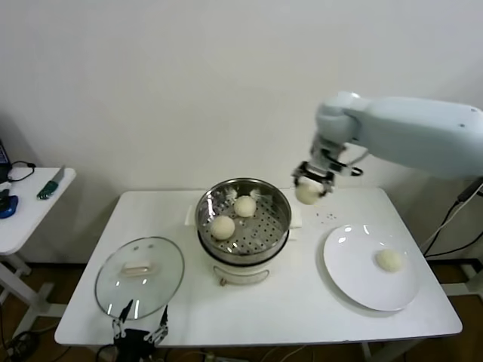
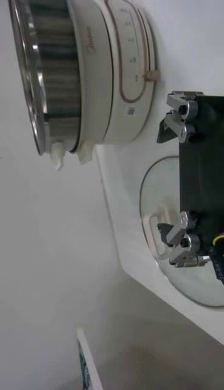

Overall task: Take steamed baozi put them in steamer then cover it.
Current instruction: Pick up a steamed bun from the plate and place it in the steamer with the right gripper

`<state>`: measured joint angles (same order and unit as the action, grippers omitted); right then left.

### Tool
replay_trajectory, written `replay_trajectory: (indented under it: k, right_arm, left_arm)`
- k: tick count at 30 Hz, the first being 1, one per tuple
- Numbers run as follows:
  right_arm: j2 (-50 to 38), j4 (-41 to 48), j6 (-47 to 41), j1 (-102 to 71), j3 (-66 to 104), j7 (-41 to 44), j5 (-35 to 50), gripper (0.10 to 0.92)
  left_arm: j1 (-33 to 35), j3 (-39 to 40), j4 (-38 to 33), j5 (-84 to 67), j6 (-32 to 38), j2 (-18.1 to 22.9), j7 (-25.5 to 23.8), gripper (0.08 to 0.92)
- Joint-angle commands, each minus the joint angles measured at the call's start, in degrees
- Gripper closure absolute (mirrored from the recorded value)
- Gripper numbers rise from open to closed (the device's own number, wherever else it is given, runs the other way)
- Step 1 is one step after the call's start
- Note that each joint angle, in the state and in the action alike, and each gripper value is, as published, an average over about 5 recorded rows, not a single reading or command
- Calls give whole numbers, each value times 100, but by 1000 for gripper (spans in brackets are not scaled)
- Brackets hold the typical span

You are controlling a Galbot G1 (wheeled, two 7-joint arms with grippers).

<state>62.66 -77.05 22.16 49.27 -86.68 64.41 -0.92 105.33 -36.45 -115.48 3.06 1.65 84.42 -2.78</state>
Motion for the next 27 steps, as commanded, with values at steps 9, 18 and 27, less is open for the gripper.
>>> replay_trajectory:
  k: [9,18,27]
  right_arm:
    - [1811,341,824,-1343,443,21,-1197,321]
    - [1710,64,824,-1460,241,53,-1102,321]
    - [1601,-63,757,-1462,185,99,-1009,320]
  left_arm:
    - [111,-167,-32,-140,5,-73,12,177]
    - [111,-164,-18,-159,-2,-70,18,177]
    - [64,-131,21,-140,-12,-62,15,177]
